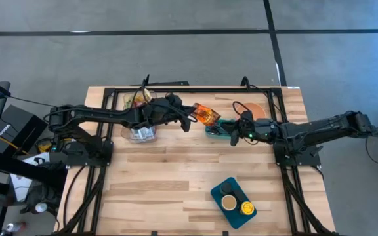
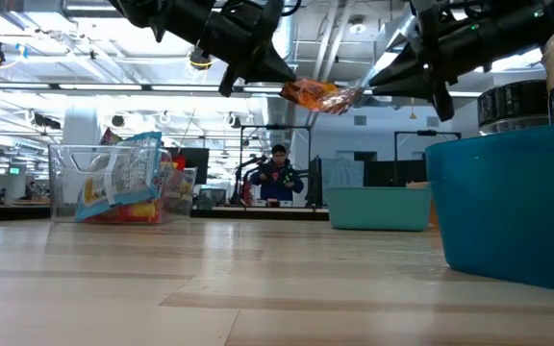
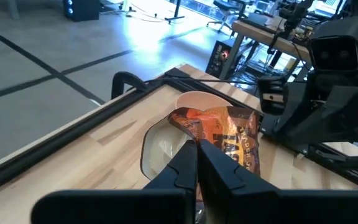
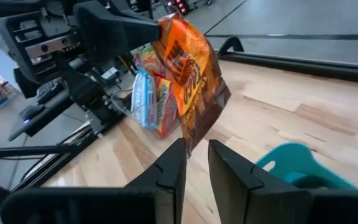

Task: Pick & Place Food Item
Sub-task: Put the orange seasoning pack into the blue bin

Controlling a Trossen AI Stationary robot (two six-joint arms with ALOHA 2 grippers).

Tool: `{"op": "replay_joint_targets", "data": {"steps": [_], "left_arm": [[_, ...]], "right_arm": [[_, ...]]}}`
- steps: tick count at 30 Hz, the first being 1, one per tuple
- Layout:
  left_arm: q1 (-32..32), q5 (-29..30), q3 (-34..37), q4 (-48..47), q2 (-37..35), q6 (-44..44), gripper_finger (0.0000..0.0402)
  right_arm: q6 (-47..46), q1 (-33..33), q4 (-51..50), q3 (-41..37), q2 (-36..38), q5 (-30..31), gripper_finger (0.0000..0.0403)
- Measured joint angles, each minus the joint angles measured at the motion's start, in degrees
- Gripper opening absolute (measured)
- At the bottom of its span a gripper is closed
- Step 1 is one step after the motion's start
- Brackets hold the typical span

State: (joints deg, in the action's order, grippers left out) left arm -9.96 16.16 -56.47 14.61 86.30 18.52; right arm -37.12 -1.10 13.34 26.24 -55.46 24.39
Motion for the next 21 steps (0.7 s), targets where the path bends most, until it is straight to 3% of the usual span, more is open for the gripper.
{"op": "replay_joint_targets", "data": {"steps": [21], "left_arm": [[0.57,-2.02,0.00,0.21,0.02,3.38,0.0000]], "right_arm": [[0.02,0.02,2.10,0.00,-0.02,-2.07,0.0063]]}}
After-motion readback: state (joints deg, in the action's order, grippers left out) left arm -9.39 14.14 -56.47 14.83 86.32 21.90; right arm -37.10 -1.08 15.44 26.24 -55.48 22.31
